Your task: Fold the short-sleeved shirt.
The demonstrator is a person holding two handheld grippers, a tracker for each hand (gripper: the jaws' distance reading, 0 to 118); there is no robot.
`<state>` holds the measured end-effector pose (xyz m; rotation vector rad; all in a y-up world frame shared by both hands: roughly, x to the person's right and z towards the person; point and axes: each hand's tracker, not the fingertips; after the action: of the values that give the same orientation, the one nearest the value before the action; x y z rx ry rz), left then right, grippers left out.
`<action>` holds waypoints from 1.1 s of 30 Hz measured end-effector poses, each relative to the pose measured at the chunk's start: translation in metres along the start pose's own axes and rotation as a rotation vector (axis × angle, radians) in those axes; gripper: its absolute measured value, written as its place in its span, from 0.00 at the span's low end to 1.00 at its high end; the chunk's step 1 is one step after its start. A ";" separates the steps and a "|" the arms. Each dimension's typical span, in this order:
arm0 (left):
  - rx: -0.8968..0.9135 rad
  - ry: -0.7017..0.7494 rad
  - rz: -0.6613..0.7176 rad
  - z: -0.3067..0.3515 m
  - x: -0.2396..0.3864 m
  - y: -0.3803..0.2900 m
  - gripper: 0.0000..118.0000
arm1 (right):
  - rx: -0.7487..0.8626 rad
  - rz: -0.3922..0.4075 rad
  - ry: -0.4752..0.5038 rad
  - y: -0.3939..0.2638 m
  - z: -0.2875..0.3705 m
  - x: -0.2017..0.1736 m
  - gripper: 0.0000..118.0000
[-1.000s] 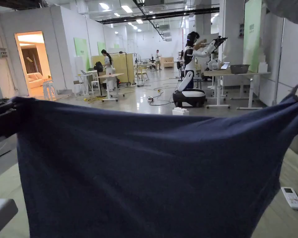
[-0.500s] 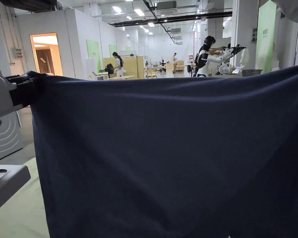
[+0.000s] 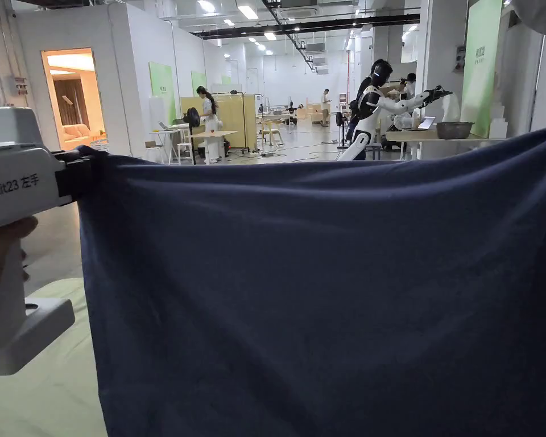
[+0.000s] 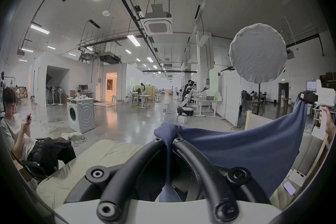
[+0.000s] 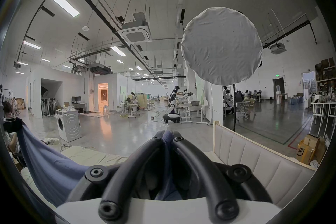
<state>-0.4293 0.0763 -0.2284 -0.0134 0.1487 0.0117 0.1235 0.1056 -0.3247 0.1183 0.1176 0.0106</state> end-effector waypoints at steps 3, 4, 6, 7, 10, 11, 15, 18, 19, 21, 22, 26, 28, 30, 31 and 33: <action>-0.022 0.002 0.038 -0.026 0.003 -0.004 0.03 | -0.008 -0.004 -0.006 -0.005 -0.020 -0.001 0.04; -0.029 0.005 0.038 -0.037 0.004 -0.005 0.03 | -0.016 -0.003 -0.004 -0.006 -0.028 -0.002 0.04; -0.033 0.018 0.043 -0.059 0.003 -0.005 0.03 | -0.036 -0.001 -0.007 -0.014 -0.062 0.010 0.04; -0.040 0.024 0.053 -0.071 0.002 -0.004 0.03 | -0.037 0.000 -0.012 -0.016 -0.072 0.010 0.04; -0.055 0.026 0.065 -0.104 0.002 -0.002 0.03 | -0.051 0.007 -0.024 -0.022 -0.104 0.010 0.04; -0.047 0.007 0.074 -0.115 0.000 -0.004 0.03 | -0.060 0.025 -0.043 -0.023 -0.121 0.009 0.04; -0.059 -0.005 0.126 -0.154 0.000 -0.005 0.03 | -0.102 -0.034 -0.089 -0.031 -0.171 0.012 0.04; -0.093 0.012 0.084 -0.184 0.008 -0.011 0.03 | -0.110 -0.028 -0.095 -0.037 -0.191 0.004 0.04; -0.105 0.014 0.063 -0.192 0.010 -0.014 0.03 | -0.137 -0.046 -0.131 -0.043 -0.197 0.002 0.04; -0.103 0.013 0.051 -0.205 0.014 -0.020 0.03 | -0.075 0.031 -0.149 -0.041 -0.205 -0.003 0.04; -0.105 0.031 0.073 -0.211 0.012 -0.024 0.03 | -0.113 -0.039 -0.143 -0.047 -0.205 -0.007 0.04; -0.112 0.028 0.074 -0.230 0.011 -0.028 0.03 | -0.111 -0.012 -0.136 -0.048 -0.217 -0.015 0.04; -0.105 0.026 0.054 -0.235 0.012 -0.029 0.03 | -0.118 0.010 -0.139 -0.050 -0.222 -0.017 0.04; -0.106 0.030 0.047 -0.237 0.012 -0.032 0.03 | -0.115 0.026 -0.139 -0.053 -0.227 -0.019 0.04; -0.114 0.032 0.042 -0.239 0.012 -0.033 0.03 | -0.125 0.023 -0.136 -0.057 -0.229 -0.019 0.04; -0.127 0.042 0.045 -0.243 0.011 -0.041 0.03 | -0.163 0.005 -0.140 -0.070 -0.233 -0.017 0.04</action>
<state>-0.4536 0.0315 -0.4698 -0.1374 0.1898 0.0658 0.0792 0.0630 -0.5612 -0.0431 -0.0236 0.0166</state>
